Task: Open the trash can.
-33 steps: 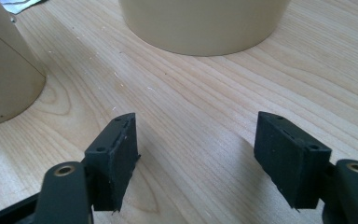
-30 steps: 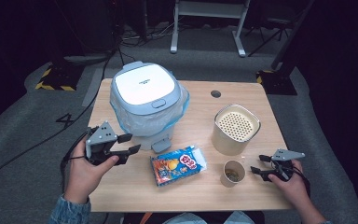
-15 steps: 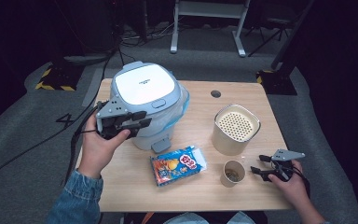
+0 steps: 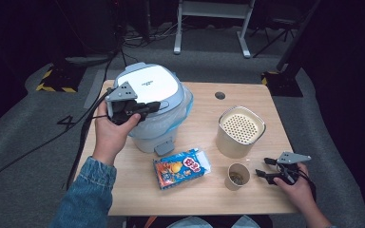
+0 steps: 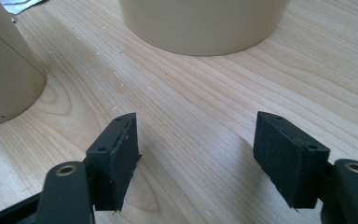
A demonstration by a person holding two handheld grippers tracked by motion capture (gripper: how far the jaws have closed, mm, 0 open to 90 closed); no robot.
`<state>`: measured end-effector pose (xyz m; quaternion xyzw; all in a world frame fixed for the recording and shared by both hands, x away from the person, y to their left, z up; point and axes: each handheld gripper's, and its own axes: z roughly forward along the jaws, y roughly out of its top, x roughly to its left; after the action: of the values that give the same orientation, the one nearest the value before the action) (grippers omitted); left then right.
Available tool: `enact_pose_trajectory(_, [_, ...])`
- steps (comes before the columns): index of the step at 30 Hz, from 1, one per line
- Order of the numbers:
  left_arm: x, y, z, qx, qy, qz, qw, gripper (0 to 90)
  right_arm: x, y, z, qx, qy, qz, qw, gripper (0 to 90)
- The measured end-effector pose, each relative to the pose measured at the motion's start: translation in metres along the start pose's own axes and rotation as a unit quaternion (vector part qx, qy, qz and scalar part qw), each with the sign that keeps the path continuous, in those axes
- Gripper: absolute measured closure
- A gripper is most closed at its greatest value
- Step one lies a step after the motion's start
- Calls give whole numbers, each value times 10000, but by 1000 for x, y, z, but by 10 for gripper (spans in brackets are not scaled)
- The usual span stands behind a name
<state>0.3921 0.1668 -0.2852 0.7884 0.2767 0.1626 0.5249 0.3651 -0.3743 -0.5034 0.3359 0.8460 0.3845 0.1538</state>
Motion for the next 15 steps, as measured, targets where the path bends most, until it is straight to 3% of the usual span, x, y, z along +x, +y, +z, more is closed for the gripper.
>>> enact_pose_trajectory(8, [0,5,15,242,230,100,9994,898,0,0,0,-1,0,0,10000,315])
enact_pose_trajectory(11, [-4,9,13,415,523,174,9976,895,0,0,0,0,-3,-2,10000,314])
enact_pose_trajectory(15, [-7,11,14,505,654,271,9962,886,0,0,0,0,-3,-1,10000,315])
